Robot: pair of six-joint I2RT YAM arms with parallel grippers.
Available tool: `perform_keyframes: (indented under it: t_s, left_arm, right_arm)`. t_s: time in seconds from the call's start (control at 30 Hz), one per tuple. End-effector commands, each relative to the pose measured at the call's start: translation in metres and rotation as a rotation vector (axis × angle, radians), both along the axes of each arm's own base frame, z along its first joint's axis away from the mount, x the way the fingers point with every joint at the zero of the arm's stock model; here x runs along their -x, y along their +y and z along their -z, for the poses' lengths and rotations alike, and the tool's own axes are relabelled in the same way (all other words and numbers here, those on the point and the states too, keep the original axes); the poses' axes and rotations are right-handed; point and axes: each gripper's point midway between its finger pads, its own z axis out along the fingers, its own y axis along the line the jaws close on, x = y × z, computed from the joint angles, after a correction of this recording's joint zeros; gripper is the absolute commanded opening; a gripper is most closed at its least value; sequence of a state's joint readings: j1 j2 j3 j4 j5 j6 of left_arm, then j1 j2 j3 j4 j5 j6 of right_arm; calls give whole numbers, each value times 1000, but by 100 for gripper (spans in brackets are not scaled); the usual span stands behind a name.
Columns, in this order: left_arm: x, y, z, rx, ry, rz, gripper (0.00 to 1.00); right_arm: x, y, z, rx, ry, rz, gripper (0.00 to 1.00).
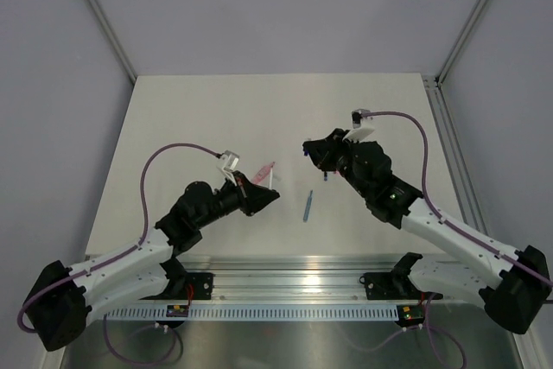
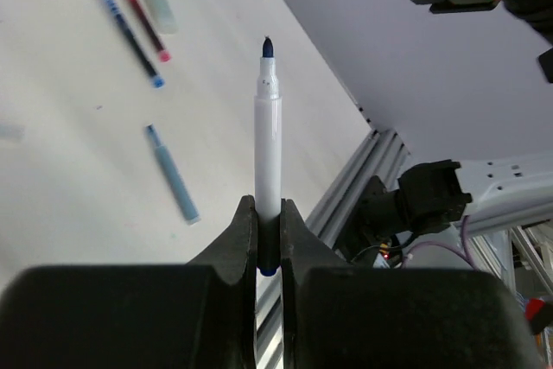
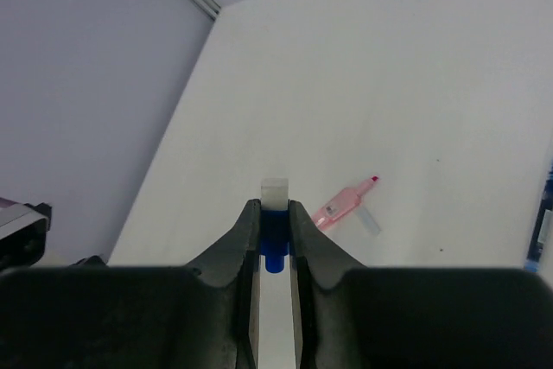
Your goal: Insert the pens into the pen caps
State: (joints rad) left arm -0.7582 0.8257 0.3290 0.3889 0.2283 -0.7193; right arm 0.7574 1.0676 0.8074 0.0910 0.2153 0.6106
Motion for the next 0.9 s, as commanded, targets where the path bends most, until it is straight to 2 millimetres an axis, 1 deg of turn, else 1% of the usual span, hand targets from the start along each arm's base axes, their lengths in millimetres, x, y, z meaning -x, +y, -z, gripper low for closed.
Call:
perform_keyframes:
  t_s: [0.0, 0.03, 0.07, 0.1, 0.13, 0.2, 0.23, 0.27, 0.37, 0.53, 0.7, 0.87]
  left_arm:
    - [-7, -26, -65, 126, -131, 42, 0]
    - [-8, -31, -66, 131, -132, 55, 0]
    - [-10, -35, -73, 148, -150, 67, 0]
    - [-12, -41, -67, 136, -139, 84, 0]
    - [-13, -44, -72, 141, -150, 92, 0]
    - [-13, -48, -70, 139, -166, 113, 0]
    - [-10, -48, -61, 131, -159, 123, 0]
    - [-8, -48, -62, 141, -174, 133, 0]
    - [-3, -48, -49, 126, -153, 158, 0]
    - [0, -50, -48, 135, -146, 179, 0]
    - [0, -52, -46, 136, -142, 186, 0]
    - [-2, -51, -45, 127, -143, 175, 0]
  right_arm:
    - [14, 2, -24, -170, -69, -42, 0]
    - [16, -1, -36, -204, -91, -41, 0]
    - [19, -2, -35, -220, -92, -42, 0]
    - [20, -5, -40, -239, -103, -38, 0]
    - [23, -7, -48, -271, -122, -35, 0]
    - [23, -9, -48, -283, -127, -24, 0]
    - [22, -9, -50, -287, -129, -24, 0]
    - [22, -7, -51, -292, -131, -29, 0]
    - [17, -2, -51, -293, -139, -33, 0]
    - [15, 6, -59, -306, -183, -54, 0]
    - [21, 18, -61, -303, -196, -99, 0]
    - [25, 29, -53, -300, -176, -127, 0]
